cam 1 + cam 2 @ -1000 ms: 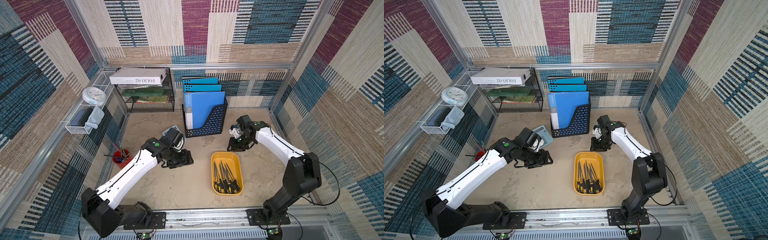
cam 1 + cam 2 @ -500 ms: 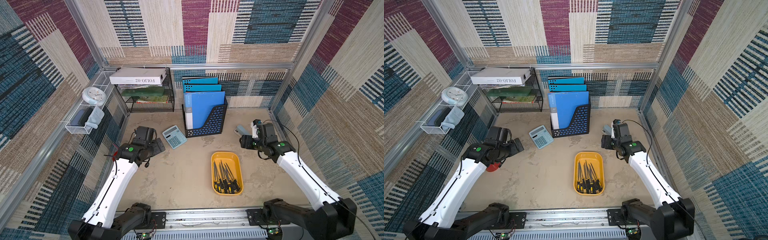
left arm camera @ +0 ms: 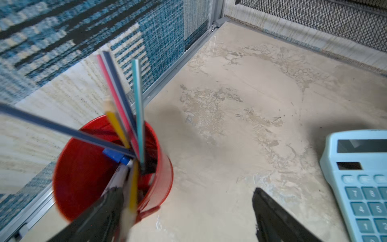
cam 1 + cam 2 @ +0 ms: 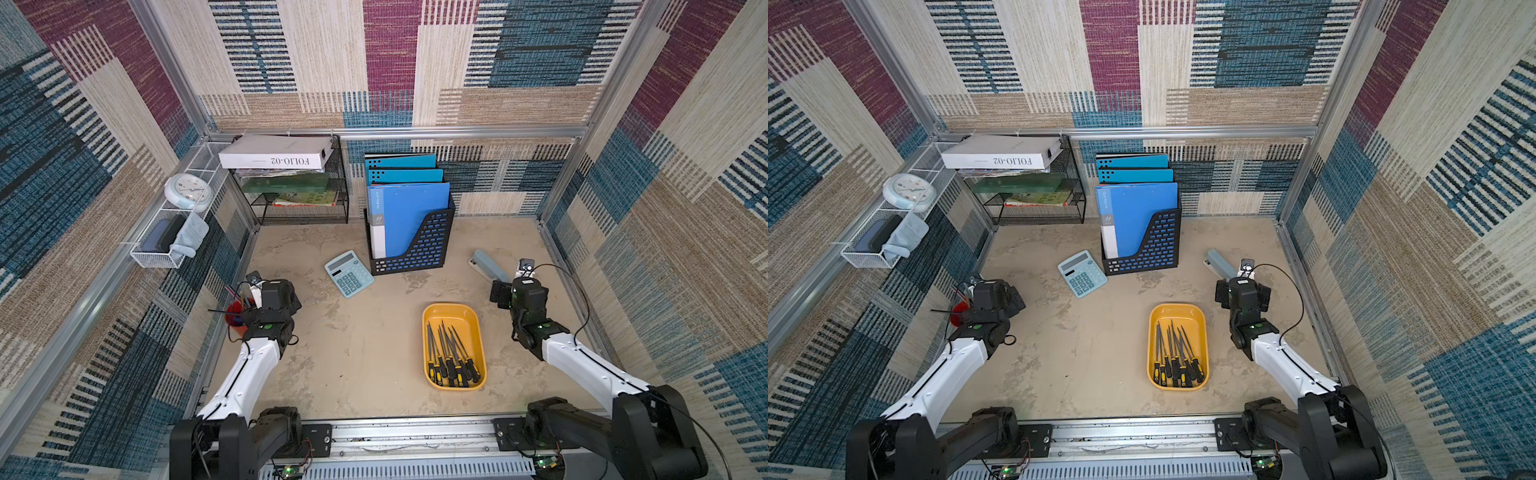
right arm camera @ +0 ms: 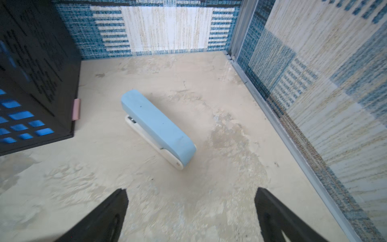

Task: Put the file tool into the storage box
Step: Reset both arms

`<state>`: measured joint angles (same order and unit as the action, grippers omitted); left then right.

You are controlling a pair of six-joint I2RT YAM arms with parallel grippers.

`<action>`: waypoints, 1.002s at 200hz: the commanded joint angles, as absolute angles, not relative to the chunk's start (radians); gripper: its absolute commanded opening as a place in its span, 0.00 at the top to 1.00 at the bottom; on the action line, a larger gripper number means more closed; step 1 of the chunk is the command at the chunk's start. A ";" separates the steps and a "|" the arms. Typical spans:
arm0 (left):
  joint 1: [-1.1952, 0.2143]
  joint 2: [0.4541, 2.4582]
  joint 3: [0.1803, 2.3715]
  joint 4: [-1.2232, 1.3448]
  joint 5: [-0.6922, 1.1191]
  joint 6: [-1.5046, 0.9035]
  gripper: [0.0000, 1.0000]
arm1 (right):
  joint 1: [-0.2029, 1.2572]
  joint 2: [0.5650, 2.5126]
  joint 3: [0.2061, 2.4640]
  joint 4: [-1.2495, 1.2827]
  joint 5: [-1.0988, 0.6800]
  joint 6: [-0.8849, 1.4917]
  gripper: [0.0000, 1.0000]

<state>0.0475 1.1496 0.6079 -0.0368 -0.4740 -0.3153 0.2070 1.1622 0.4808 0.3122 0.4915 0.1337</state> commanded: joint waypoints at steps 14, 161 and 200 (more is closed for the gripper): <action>0.052 1.245 0.528 0.303 -0.376 -0.214 0.01 | 0.171 1.201 0.391 0.702 0.483 0.014 0.01; 0.008 1.451 0.469 0.586 -0.231 -0.104 0.00 | 0.031 1.498 0.278 1.157 0.274 0.029 0.00; -0.007 1.493 0.459 0.661 -0.255 -0.097 0.00 | 0.022 1.517 0.244 1.225 0.269 0.039 0.00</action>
